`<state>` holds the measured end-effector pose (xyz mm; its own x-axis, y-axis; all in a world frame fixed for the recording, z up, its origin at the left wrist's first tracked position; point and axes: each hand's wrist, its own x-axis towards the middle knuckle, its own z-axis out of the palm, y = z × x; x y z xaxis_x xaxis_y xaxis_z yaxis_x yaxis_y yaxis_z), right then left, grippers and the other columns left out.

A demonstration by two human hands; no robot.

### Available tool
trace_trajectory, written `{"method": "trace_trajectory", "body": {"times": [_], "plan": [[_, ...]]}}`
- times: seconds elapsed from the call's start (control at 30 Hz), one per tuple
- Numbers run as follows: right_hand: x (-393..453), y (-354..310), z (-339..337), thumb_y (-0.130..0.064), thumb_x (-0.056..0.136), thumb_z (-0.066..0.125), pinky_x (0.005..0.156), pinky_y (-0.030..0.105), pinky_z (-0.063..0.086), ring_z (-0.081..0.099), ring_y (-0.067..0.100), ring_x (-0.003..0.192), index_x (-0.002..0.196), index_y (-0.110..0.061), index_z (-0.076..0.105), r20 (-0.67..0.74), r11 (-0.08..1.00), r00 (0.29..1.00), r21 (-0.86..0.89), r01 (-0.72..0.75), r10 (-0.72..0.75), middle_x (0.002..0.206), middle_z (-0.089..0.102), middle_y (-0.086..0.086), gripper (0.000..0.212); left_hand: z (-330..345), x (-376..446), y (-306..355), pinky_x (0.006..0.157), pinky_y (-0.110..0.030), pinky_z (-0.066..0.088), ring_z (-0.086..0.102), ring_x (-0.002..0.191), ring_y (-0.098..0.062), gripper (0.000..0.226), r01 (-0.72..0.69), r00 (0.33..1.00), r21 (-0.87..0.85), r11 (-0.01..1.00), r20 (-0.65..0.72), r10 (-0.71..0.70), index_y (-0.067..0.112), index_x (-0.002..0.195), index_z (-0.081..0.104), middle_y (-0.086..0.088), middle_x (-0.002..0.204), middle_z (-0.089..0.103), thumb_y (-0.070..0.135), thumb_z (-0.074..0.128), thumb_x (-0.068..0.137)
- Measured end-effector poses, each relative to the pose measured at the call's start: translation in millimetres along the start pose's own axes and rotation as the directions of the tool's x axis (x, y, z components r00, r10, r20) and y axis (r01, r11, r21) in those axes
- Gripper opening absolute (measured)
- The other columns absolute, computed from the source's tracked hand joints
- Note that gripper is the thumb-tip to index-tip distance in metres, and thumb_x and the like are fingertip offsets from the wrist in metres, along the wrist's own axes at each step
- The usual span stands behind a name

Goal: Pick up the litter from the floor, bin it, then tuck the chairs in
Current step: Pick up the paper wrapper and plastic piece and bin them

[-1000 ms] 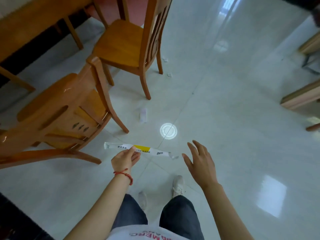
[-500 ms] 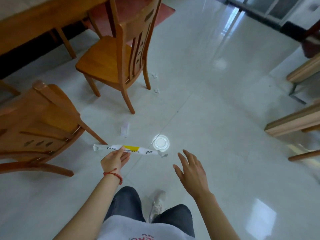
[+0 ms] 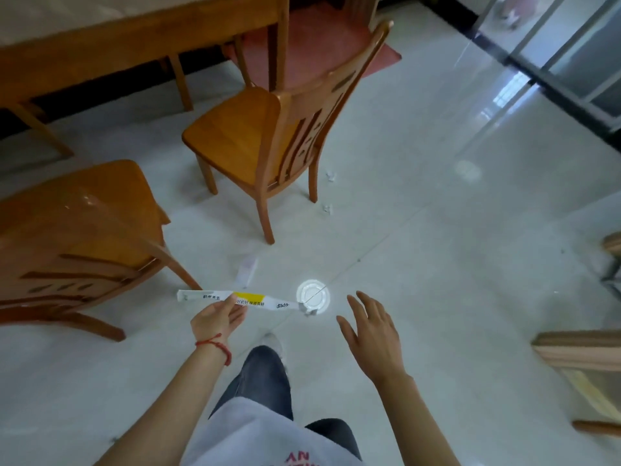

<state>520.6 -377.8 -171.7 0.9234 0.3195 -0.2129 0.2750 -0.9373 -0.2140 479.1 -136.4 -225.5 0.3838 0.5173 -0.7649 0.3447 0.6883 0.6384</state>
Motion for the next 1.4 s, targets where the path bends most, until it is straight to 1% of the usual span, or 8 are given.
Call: {"method": "trace_trajectory", "body": {"times": [0.37,0.5,0.57,0.73,0.87,0.97,1.1,1.4], "plan": [[130.5,-20.4,-25.5,-0.051,0.095,0.012,0.070,0.031,0.056,0.068,0.023,0.094,0.107,-0.015,0.063,0.153,0.976,0.970,-0.084,0.201,-0.187,0.109,0.069,0.006,0.063,36.7,44.0,60.9,0.046,-0.017,0.053,0.062,0.042,-0.007,0.015,-0.033,0.990,-0.159,0.987,-0.142,0.010,0.003,0.070,0.058,0.000,0.042,0.064,0.004,0.061,0.084],[170.2,-39.2,-23.5,-0.051,0.095,0.012,0.070,0.030,0.056,0.068,0.022,0.093,0.106,-0.015,0.064,0.225,0.942,0.927,-0.083,0.324,-0.299,0.108,0.069,0.006,0.064,24.9,56.2,63.5,0.048,-0.017,0.054,0.065,0.047,-0.008,0.015,-0.027,0.968,-0.221,0.975,-0.250,-0.029,0.001,0.070,0.058,-0.010,0.060,0.066,0.006,0.062,0.084],[189.0,-46.9,-20.9,-0.051,0.095,0.008,0.070,0.029,0.056,0.068,0.020,0.093,0.106,-0.016,0.065,0.257,0.913,0.894,-0.084,0.398,-0.366,0.108,0.069,0.004,0.067,20.3,60.9,61.6,0.048,-0.017,0.054,0.066,0.051,-0.010,0.017,-0.017,0.953,-0.257,0.966,-0.295,-0.061,0.001,0.070,0.058,-0.013,0.066,0.065,0.009,0.061,0.084],[239.6,-63.2,-11.0,-0.055,0.094,0.006,0.074,0.032,0.056,0.067,0.024,0.098,0.109,-0.014,0.064,0.372,0.817,0.776,-0.073,0.572,-0.510,0.113,0.067,0.008,0.073,19.6,59.3,51.5,0.047,-0.017,0.054,0.064,0.045,-0.008,0.018,-0.073,0.898,-0.397,0.915,-0.426,-0.114,0.000,0.069,0.056,-0.001,0.044,0.065,0.007,0.061,0.085],[276.7,-69.6,-1.5,-0.071,0.080,-0.003,0.099,0.038,0.042,0.047,0.027,0.126,0.129,-0.012,0.051,0.428,0.718,0.647,0.009,0.696,-0.632,0.138,0.049,0.010,0.093,31.3,45.4,41.3,0.048,-0.017,0.054,0.063,0.043,-0.008,0.017,-0.181,0.811,-0.505,0.844,-0.563,-0.163,0.002,0.069,0.054,-0.009,0.056,0.063,0.004,0.061,0.085],[301.8,-74.3,7.1,-0.064,0.087,0.011,0.103,0.036,0.039,0.042,0.026,0.130,0.132,-0.012,0.047,0.427,0.637,0.563,0.040,0.770,-0.708,0.142,0.045,0.010,0.078,42.6,41.1,24.8,0.050,-0.020,0.056,0.062,0.042,-0.010,0.017,-0.261,0.725,-0.559,0.787,-0.652,-0.222,-0.001,0.067,0.056,-0.003,0.041,0.061,0.002,0.065,0.081],[328.3,-81.8,24.3,-0.043,0.095,0.036,0.108,0.032,0.032,0.033,0.022,0.136,0.139,-0.016,0.037,0.545,0.514,0.419,0.027,0.857,-0.726,0.149,0.034,0.007,0.051,59.1,45.1,-3.2,0.053,-0.021,0.057,0.063,0.044,-0.011,0.015,-0.287,0.674,-0.623,0.728,-0.671,-0.308,0.000,0.068,0.058,-0.002,0.041,0.062,0.003,0.065,0.081],[341.3,-88.1,80.0,-0.044,0.095,0.035,0.106,0.029,0.034,0.034,0.022,0.136,0.139,-0.017,0.035,0.567,0.479,0.394,0.001,0.878,-0.723,0.149,0.035,0.007,0.052,69.7,69.3,-40.9,0.054,-0.021,0.057,0.062,0.042,-0.010,0.017,-0.296,0.642,-0.674,0.677,-0.665,-0.382,0.001,0.066,0.058,-0.002,0.041,0.063,0.005,0.066,0.081]]}}
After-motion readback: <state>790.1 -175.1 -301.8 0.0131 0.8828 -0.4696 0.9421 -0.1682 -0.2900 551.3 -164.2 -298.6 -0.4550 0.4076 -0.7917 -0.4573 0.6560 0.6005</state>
